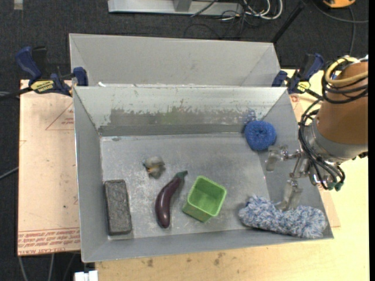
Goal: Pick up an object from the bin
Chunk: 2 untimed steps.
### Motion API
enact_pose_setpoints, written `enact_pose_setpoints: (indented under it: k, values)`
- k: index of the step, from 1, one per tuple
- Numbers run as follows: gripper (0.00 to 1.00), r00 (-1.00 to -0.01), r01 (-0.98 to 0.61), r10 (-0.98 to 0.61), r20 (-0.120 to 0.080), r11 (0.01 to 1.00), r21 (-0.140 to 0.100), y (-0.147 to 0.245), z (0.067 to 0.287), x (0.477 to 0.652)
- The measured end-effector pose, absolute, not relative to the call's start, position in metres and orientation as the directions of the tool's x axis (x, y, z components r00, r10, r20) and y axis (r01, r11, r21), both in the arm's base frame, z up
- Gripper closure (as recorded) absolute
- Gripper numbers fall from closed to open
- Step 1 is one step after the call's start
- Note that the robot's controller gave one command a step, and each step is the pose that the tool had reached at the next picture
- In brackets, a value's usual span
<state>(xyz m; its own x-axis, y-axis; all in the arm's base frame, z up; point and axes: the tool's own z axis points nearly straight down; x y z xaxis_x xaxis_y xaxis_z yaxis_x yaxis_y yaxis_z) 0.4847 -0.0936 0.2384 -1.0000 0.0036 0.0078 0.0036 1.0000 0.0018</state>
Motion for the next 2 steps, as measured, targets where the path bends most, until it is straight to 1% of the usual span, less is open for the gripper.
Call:
enact_pose_setpoints:
  k: [1,2]
  values:
    - [0.00,-1.000,0.000,0.000,-0.001,1.000,0.000,-0.093,0.243,0.486]
    - [0.00,-0.997,-0.078,-0.078,-0.005,0.997,-0.001,-0.099,0.188,0.486]
